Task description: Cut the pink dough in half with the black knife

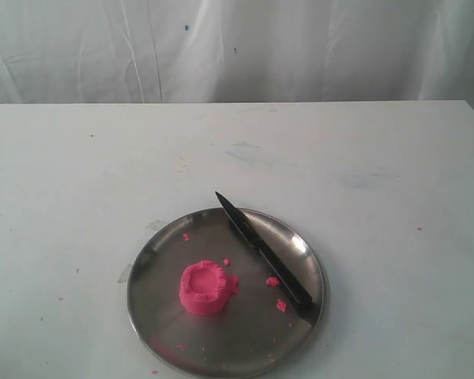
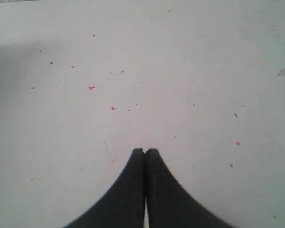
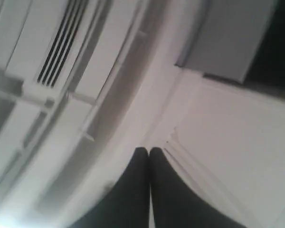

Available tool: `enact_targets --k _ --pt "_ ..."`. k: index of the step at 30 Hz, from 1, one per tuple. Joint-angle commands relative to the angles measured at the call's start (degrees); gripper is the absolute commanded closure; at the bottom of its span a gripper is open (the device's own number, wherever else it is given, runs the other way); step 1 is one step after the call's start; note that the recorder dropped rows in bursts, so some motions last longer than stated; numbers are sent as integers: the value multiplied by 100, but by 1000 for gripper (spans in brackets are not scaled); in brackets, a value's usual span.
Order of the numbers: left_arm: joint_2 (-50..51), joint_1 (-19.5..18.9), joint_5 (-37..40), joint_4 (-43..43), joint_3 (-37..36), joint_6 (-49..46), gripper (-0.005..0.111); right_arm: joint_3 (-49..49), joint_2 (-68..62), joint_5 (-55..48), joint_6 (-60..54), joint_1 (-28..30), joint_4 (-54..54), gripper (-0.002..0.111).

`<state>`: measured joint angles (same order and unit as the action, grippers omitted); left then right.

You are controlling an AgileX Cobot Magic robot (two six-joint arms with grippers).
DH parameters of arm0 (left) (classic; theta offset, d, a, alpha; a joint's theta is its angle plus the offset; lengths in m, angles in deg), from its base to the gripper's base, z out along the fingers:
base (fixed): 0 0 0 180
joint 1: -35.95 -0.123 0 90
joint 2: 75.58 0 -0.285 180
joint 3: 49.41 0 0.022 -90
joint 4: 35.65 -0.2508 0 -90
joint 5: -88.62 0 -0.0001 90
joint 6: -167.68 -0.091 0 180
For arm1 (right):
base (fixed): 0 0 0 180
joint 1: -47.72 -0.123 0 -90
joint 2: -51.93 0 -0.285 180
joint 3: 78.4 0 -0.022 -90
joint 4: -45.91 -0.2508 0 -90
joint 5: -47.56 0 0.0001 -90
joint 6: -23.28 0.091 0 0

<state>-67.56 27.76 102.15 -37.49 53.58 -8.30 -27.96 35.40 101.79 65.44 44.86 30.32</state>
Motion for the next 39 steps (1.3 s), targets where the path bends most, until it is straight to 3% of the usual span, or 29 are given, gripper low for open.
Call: enact_targets --k 1,4,7,15,23,26,29,30,32,35,39 --pt "-23 36 -11 9 -20 6 107 -794 -603 -1445 -3656 19 1927 108" --pt "-23 36 -11 9 -20 6 107 -953 -1184 -2784 -4373 19 2093 108" --pt "-23 36 -11 9 -20 6 107 -953 -1905 -3257 -5119 6 1652 108" --pt "-23 36 -11 9 -20 6 107 -953 -4389 -3126 -4776 6 1507 108" --pt "-23 36 -11 9 -20 6 107 -1112 -6010 -4262 -4430 -4 1507 108" --pt "-23 36 -11 9 -20 6 107 -1675 -6244 -5895 -4614 -4 1518 108" --pt "-23 36 -11 9 -20 6 107 -3107 -6765 -9441 -4858 -4 1518 108" --pt "-23 36 -11 9 -20 6 107 -3307 -6881 -9933 -4960 -4 1518 108" --pt "-23 36 -11 9 -20 6 107 -3480 -7018 -9847 -5009 -84 1110 108" --pt "-23 36 -11 9 -20 6 107 -3480 -7181 -9783 -6791 -982 -573 108" --pt "-23 36 -11 9 -20 6 107 -3480 -7753 -9343 -6531 -1981 103 108"
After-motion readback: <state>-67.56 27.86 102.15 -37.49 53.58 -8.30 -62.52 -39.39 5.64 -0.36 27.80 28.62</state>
